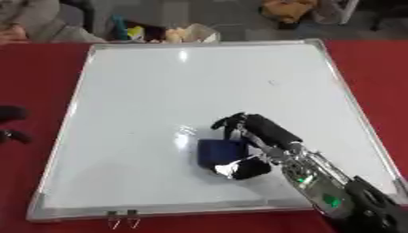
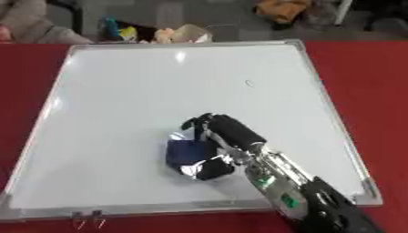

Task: Wipe the whiteboard clean with a brush.

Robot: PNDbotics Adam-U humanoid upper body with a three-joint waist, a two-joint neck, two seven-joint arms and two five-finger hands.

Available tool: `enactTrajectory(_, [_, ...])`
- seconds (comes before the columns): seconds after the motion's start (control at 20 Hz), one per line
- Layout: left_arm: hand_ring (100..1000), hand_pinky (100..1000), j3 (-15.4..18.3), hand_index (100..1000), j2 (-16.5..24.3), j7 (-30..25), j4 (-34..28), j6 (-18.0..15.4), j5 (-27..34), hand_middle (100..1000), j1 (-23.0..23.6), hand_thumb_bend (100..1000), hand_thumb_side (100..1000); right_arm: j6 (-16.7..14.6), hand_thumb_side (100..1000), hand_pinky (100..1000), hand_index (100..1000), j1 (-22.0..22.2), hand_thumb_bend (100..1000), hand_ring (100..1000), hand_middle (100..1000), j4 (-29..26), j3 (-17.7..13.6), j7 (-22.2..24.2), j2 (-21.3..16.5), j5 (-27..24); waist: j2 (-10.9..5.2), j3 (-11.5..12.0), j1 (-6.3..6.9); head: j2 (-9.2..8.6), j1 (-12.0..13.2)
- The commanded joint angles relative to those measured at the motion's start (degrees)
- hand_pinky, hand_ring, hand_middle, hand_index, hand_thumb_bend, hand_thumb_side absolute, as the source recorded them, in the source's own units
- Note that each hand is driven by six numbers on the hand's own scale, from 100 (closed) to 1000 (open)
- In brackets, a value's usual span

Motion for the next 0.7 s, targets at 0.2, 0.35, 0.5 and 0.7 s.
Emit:
enactTrajectory(0.2, [685,413,-0.07,604,0.16,-0.11,-0.94,-0.10,0.06,546,-0.50,244,954,0.34,424,565,826,-0.57,382,704,535,0.15,-0.34,0.23,-0.22,0.90,-0.71,-0.05,0.10,0.35,0.02])
enactTrajectory(0.35, [685,413,-0.08,604,0.15,-0.13,-0.93,-0.11,0.06,546,-0.48,244,954,0.33,436,566,828,-0.59,406,705,537,0.22,-0.35,0.33,-0.21,1.16,-0.73,-0.09,0.12,0.37,0.03])
enactTrajectory(0.5, [686,413,-0.07,604,0.15,-0.13,-0.93,-0.11,0.06,546,-0.46,244,955,0.18,457,568,828,-0.58,442,706,539,0.28,-0.34,0.38,-0.22,1.39,-0.72,-0.11,0.13,0.42,0.03])
enactTrajectory(0.7, [686,413,-0.09,604,0.13,-0.13,-0.94,-0.11,0.07,546,-0.47,243,955,0.05,443,569,828,-0.61,429,705,538,0.43,-0.37,0.37,-0.21,1.83,-0.67,-0.14,0.14,0.46,0.02])
